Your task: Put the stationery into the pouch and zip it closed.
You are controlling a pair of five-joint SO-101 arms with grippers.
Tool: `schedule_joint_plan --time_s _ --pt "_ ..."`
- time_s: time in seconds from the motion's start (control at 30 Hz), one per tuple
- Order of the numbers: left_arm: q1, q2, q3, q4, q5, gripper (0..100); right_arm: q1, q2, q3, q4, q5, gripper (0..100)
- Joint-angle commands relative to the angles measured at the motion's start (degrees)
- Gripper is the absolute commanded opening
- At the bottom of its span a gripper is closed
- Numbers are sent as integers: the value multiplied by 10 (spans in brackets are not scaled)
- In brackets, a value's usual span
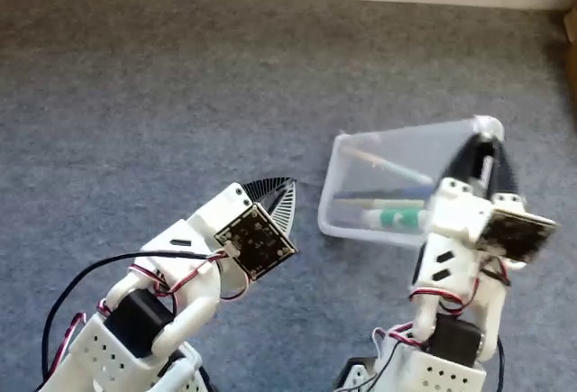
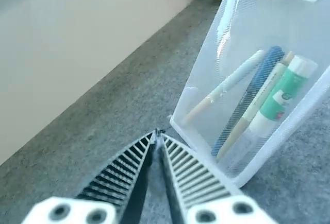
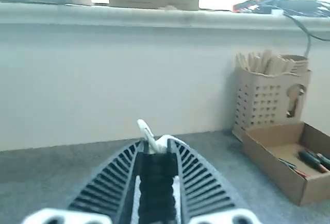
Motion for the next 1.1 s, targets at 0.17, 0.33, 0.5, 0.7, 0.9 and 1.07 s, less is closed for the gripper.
schedule_joint_plan --time_s 0.17,0.33,0.5,0.7,0.9,1.07 --pt "-6 -9 -4 1 5 6 -192 6 64 18 118 5" --pt "-7 -9 -4 -1 5 6 -256 1 64 81 131 5" --pt "-7 -9 -4 -1 5 6 -262 1 64 85 131 9" --pt "-7 -9 -3 -2 5 6 -261 1 64 86 127 63" --pt "-7 -9 -3 -2 5 6 -261 1 67 87 127 170" --pt "-7 -9 -3 -2 5 6 -261 1 68 87 127 170"
